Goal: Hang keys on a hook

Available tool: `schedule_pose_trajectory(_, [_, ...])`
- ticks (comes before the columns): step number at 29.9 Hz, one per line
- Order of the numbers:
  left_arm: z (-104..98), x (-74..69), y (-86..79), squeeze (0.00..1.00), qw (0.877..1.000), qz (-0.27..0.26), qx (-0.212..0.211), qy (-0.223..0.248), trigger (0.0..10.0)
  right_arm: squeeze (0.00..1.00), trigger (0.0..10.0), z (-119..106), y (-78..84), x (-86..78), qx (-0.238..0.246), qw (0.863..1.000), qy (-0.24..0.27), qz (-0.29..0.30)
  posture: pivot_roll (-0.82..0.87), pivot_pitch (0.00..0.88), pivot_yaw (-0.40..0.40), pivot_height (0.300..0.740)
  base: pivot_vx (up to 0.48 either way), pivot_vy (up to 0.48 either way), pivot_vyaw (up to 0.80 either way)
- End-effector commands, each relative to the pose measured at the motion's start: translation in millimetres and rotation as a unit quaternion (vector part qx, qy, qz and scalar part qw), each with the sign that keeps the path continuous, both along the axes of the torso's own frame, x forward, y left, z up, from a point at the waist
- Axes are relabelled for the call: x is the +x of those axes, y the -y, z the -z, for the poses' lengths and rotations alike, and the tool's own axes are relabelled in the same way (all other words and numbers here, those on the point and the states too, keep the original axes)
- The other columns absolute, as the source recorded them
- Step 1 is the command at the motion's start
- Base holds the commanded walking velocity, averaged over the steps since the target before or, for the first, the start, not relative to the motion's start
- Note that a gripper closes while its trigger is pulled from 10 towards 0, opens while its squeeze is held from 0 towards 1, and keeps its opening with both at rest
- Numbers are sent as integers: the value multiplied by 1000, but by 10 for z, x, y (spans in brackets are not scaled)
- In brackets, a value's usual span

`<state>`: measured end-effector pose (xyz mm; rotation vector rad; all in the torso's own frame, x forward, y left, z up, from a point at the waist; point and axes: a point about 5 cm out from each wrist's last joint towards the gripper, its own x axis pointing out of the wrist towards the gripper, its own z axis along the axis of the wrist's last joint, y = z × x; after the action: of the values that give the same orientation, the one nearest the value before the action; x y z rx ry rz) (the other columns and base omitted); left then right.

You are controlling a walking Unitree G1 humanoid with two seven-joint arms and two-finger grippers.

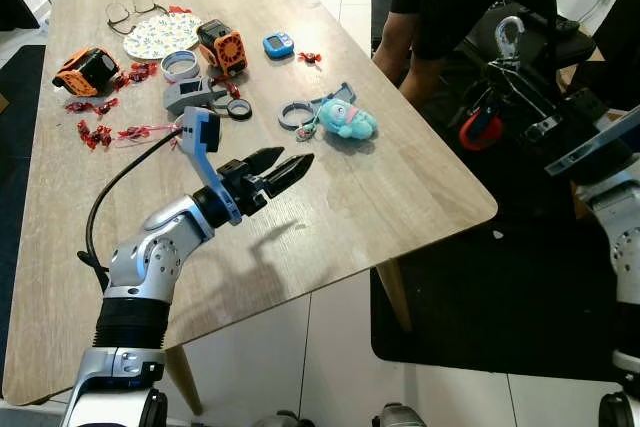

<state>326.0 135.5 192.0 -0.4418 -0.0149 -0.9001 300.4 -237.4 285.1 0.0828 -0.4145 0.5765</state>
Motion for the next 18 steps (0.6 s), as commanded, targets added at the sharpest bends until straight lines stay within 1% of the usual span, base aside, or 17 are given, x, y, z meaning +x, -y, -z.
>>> schedule_pose_trajectory(1, [43, -12, 7, 0, 1000, 2, 5, -4, 10000, 0, 10000, 44, -32, 4, -4, 1000, 0, -3, -190, 137, 102, 740, -458, 0, 0])
schedule_pose_trajectory(9, [25, -3, 4, 0, 1000, 2, 7, -1, 10000, 0, 10000, 53, -97, 22, -4, 1000, 5, -11, -184, 129, 106, 740, -474, 0, 0])
schedule_pose_trajectory(12, [26, -1, -6, 0, 1000, 0, 9, 0, 10000, 0, 10000, 90, -114, 31, -7, 1000, 2, -10, -184, 129, 106, 740, -480, 0, 0])
schedule_pose_trajectory(16, [44, -3, -35, 0, 1000, -4, 14, -1, 10000, 0, 10000, 224, -107, 46, -30, 999, -20, 5, -181, 134, 110, 740, -480, 0, 0])
schedule_pose_trajectory(17, [44, -3, -35, 0, 1000, -4, 14, -1, 10000, 0, 10000, 224, -107, 46, -30, 999, -20, 5, -181, 134, 110, 740, -480, 0, 0])
schedule_pose_trajectory(18, [48, -3, -41, 0, 1000, -5, 16, -1, 10000, 0, 10000, 239, -109, 48, -31, 999, -21, 5, -181, 134, 110, 740, 0, 0, 0])
